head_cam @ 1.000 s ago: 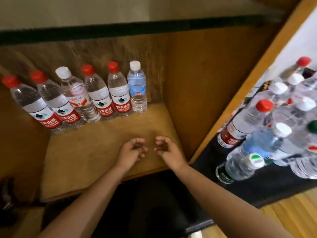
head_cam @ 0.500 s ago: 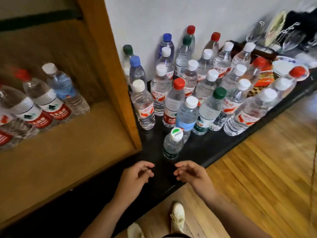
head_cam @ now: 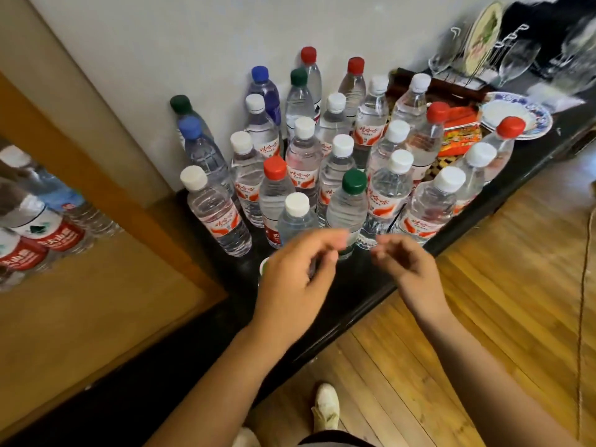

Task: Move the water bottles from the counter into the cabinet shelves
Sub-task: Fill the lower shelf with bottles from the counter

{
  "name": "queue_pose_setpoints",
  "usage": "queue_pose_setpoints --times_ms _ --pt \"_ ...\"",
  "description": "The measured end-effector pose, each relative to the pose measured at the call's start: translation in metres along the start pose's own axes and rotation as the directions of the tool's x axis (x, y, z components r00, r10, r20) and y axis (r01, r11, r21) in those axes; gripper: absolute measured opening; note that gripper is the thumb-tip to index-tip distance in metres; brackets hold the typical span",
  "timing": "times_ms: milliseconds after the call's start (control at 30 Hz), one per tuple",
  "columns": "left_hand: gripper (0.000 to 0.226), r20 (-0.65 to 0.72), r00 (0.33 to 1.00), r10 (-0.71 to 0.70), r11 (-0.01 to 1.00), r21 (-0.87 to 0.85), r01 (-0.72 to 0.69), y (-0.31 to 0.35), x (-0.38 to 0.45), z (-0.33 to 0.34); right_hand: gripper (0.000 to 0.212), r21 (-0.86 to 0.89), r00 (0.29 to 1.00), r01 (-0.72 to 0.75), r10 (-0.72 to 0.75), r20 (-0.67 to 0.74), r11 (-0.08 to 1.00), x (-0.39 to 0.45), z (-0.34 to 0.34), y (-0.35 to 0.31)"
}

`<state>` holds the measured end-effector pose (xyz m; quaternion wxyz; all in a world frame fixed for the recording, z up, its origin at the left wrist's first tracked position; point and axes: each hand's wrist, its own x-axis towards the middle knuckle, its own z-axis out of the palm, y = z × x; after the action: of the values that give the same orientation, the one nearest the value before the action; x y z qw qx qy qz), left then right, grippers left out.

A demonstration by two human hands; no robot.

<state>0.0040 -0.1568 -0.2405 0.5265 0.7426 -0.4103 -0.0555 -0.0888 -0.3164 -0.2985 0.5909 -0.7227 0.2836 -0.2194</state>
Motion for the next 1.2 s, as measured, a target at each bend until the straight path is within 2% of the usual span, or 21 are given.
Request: queue_pose_setpoints --times_ms 67,167,233,333,467,533,767,900,1033,1200 --pt "0.034 -0.12 0.992 0.026 0.998 0.052 -0.02 -0.002 0.021 -0.009 0.032 -0.081 0.995 0.099 -0.101 -0.019 0.992 0.018 0.003 -0.013" --pt "0.046 -0.177 0.976 -0.128 0.99 0.032 0.136 -0.01 0.043 -0.016 0.046 -0.193 0.981 0.191 -0.196 -0.01 0.963 0.042 0.008 -0.027" --pt "0.045 -0.11 0.963 -0.247 0.968 0.019 0.25 -0.019 0.051 -0.018 0.057 -0.276 0.974 0.223 -0.224 0.026 0.935 0.056 0.015 -0.032" --pt "0.043 0.055 0.934 -0.354 0.934 0.069 0.35 -0.03 0.054 -0.017 0.055 -0.382 0.971 0.237 -0.234 0.055 0.893 0.068 0.023 -0.033" --pt "0.039 0.105 0.938 -0.33 0.94 0.124 0.317 -0.034 0.053 -0.016 0.05 -0.523 0.955 0.268 -0.296 0.03 0.809 0.067 0.021 -0.033" --pt "0.035 0.133 0.937 -0.323 0.943 0.128 0.307 -0.034 0.051 -0.015 0.047 -0.54 0.943 0.3 -0.332 0.041 0.787 0.058 0.017 -0.031" --pt "0.039 0.129 0.947 -0.294 0.947 0.172 0.27 -0.025 0.044 0.0 0.043 -0.423 0.935 0.331 -0.354 0.024 0.844 0.011 -0.001 -0.009" --pt "0.039 0.11 0.962 -0.252 0.946 0.238 0.22 -0.013 0.029 0.012 0.039 -0.263 0.952 0.279 -0.301 -0.049 0.924 -0.01 -0.009 -0.003" --pt "0.036 0.031 0.97 -0.239 0.965 0.116 0.234 0.007 0.017 0.01 0.036 -0.099 0.953 0.251 -0.264 -0.146 0.963 -0.02 -0.017 -0.006" --pt "0.041 0.047 0.982 -0.182 0.981 -0.053 0.184 0.038 0.0 -0.01 0.025 0.056 0.964 0.239 -0.23 -0.134 0.969 -0.042 -0.022 -0.017"
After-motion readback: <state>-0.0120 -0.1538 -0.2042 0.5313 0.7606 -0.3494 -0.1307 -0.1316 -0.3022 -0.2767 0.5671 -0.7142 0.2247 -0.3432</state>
